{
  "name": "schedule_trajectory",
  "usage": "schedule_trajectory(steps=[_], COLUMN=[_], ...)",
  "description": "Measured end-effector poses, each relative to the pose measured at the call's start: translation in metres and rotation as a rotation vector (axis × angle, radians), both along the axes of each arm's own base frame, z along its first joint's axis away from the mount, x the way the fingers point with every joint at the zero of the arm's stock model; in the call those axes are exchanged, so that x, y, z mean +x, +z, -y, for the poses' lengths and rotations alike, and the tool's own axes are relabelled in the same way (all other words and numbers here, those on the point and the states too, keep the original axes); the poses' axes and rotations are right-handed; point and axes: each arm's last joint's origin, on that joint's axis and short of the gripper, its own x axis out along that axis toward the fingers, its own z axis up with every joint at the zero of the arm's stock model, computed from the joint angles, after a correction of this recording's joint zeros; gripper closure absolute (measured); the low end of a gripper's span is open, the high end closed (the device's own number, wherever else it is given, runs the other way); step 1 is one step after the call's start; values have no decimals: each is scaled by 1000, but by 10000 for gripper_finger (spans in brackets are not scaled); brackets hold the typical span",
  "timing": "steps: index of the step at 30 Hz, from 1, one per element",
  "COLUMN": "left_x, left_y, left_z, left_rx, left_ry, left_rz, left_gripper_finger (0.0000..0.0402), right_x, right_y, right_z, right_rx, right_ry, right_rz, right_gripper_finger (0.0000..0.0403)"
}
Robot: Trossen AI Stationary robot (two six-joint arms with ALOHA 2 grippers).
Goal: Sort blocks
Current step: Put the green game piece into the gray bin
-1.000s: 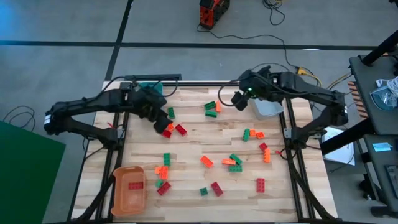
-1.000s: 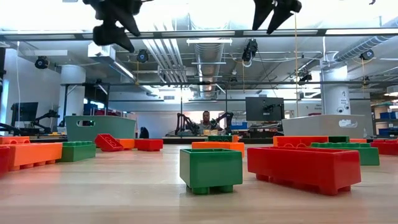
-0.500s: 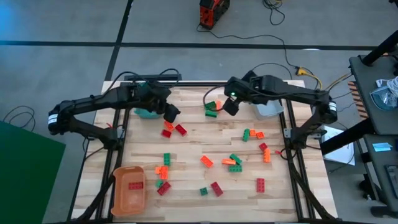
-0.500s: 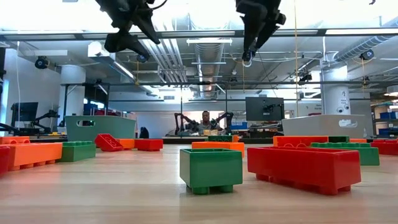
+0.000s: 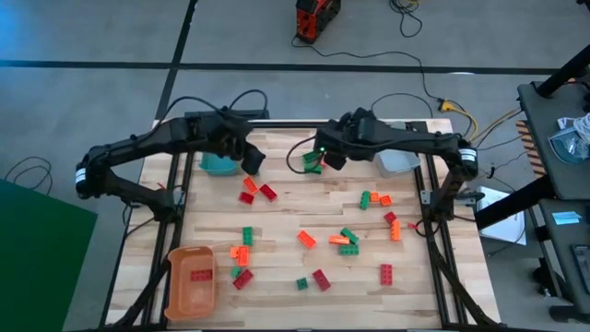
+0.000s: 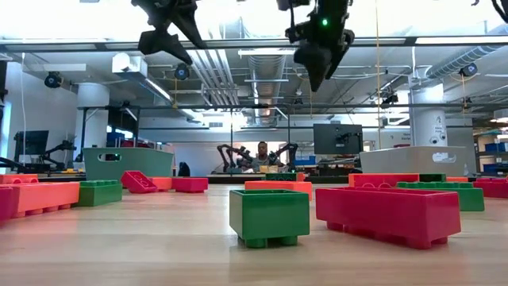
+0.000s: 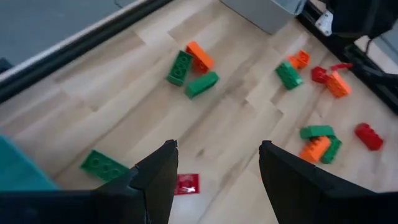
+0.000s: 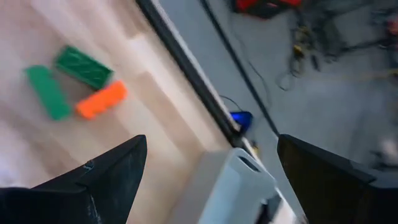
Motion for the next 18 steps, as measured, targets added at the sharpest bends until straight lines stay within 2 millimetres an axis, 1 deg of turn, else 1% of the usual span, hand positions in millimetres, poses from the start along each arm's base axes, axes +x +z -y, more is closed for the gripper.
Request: schedule_trajectory(steps=[4, 8, 10, 12, 14, 16, 18], left_x=[-3, -5, -5, -8, -14, -21, -29], left_y=[1, -1, -2, -1, 3, 9, 14], left_z=[-3, -6, -7, -7, -5, -2, 0], left_rx=[18, 26, 26, 5, -21, -29, -20], left_ry=[9, 8, 8, -1, -12, -18, -7], left_rz=[-25, -38, -42, -52, -79, -124, -168], left_gripper_finger=[201, 201, 201, 201, 201, 201, 201], right_x=[1, 11, 16, 21, 25, 31, 34], right_y=[-13, -29, -39, -46, -46, -41, -34], right_z=[2, 7, 12, 19, 25, 29, 34], right_rx=[-3, 12, 107, 261, 367, 395, 382], right_ry=[0, 8, 25, 64, 111, 185, 264], right_rz=[-117, -161, -161, -112, -24, 61, 115], right_gripper_finger=[48, 48, 49, 49, 49, 49, 50])
